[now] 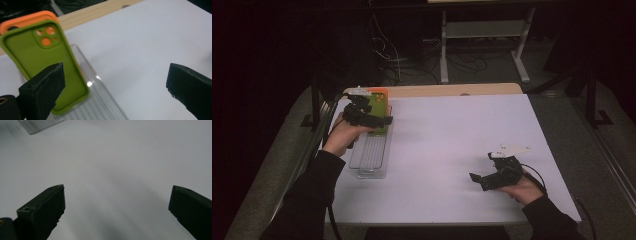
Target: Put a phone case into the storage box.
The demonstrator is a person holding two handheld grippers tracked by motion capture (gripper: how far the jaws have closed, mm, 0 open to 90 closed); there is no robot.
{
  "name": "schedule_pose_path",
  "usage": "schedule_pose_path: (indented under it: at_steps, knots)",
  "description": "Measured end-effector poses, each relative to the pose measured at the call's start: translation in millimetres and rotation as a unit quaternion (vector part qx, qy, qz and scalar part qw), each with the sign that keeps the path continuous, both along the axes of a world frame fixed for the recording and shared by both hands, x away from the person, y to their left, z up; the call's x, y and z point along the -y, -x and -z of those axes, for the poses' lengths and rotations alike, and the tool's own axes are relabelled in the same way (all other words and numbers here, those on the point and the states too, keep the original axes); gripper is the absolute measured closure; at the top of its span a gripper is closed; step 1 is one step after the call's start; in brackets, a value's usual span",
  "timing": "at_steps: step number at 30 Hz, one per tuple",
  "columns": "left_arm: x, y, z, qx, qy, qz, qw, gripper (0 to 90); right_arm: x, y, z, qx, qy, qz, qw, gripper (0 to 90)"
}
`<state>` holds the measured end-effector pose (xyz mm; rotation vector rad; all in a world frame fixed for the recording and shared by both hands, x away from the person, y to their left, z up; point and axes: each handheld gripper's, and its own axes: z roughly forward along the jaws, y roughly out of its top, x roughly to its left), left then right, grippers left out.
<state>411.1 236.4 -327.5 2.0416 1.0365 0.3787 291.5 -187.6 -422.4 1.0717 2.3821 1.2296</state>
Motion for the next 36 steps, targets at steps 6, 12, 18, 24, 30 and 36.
schedule_pose_path:
  at_steps: [6,12,18,24,30,36]
  knots:
    - [-2.3,27.9,5.3,0.015,0.019,0.034,0.9991,1.6,1.9,0.8,-3.5,0.005,0.002,-0.008,1.0000,0.0]
    - [-3.6,56.6,18.5,0.029,0.032,0.058,0.9974,1.6,3.7,1.8,-7.6,0.010,-0.005,-0.010,0.9999,0.0]
    - [-6.6,79.4,35.3,0.032,0.033,0.082,0.9956,1.6,4.8,2.8,-10.9,0.015,-0.010,-0.013,0.9997,0.0]
    - [-8.5,96.5,52.0,0.024,0.032,0.100,0.9942,1.6,4.7,2.5,-10.8,0.018,-0.007,-0.017,0.9997,0.0]
    - [-10.2,104.5,66.2,0.014,0.018,0.109,0.9938,1.6,4.2,3.0,-11.6,0.016,-0.008,-0.015,0.9997,0.0]
    - [-9.3,105.2,67.4,0.016,0.022,0.112,0.9934,1.6,4.1,2.9,-11.5,0.017,-0.006,-0.017,0.9997,0.0]
